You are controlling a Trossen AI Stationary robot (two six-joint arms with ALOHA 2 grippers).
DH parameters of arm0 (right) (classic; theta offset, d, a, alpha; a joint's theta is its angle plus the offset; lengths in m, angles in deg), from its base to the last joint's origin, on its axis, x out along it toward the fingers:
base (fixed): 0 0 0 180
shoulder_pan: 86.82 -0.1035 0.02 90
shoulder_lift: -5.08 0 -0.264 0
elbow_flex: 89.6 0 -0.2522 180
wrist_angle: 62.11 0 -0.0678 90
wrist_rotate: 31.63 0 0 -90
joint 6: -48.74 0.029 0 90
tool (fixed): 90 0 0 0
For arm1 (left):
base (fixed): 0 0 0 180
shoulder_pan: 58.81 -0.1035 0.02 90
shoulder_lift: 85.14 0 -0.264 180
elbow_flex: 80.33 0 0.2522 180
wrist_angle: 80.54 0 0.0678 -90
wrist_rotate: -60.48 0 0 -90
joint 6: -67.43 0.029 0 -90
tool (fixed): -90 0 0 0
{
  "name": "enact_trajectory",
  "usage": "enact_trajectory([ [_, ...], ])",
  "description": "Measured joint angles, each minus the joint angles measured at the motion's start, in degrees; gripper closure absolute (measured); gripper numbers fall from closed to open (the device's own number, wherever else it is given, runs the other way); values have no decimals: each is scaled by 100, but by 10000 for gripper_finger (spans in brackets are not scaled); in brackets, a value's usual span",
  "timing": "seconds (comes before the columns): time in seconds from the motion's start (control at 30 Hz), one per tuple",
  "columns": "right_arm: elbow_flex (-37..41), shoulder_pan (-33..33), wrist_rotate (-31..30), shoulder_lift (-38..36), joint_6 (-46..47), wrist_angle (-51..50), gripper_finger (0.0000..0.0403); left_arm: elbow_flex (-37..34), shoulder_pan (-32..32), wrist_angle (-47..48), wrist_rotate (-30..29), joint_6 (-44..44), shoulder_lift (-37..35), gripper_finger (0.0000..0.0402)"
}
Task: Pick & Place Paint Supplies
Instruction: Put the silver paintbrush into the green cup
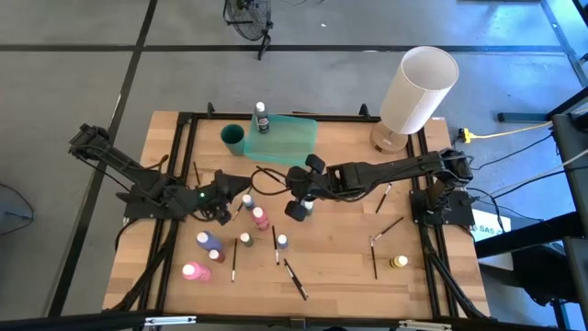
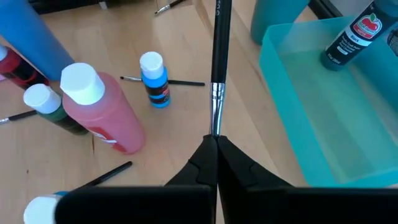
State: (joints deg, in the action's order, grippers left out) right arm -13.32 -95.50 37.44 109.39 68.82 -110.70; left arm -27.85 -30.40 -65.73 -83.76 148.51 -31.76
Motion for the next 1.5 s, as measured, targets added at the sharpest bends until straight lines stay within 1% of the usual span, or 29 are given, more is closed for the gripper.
enact_trajectory([
  [0.1, 0, 0, 71, 0, -22, 89, 402, 0, -111, -3, 24, 336, 141, 259],
  [0.3, 0, -2, 204, 0, -108, 278, 402, 0, -389, -46, -23, 395, 509, 259],
  [0.43, 0, 0, 315, 0, -123, 284, 402, 0, -529, -536, -24, 711, 757, 259],
  [0.5, 0, 0, 315, 0, -144, 282, 402, 0, -592, -890, -13, 713, 857, 259],
  [0.57, 0, 0, 315, 0, -147, 282, 402, 0, -650, -1049, -9, 657, 942, 259],
  [0.83, 0, 0, 315, 0, -149, 247, 402, 0, -623, -986, -96, 602, 1106, 259],
  [1.03, 0, 0, 313, 0, -151, 247, 402, 0, -404, -987, -99, 316, 1104, 259],
  [1.17, 0, 0, 313, 0, -150, 250, 402, 0, -227, -967, -96, -23, 1104, 259],
  [1.27, 0, 0, 310, 0, -150, 251, 402, 0, -177, -643, -100, -198, 1104, 259],
  [1.4, 0, 0, 299, 0, -151, 252, 402, 0, -296, -44, -142, -237, 1104, 259],
  [1.5, 0, 0, 299, 0, -151, 253, 403, 0, -447, -118, -229, -232, 1104, 259],
])
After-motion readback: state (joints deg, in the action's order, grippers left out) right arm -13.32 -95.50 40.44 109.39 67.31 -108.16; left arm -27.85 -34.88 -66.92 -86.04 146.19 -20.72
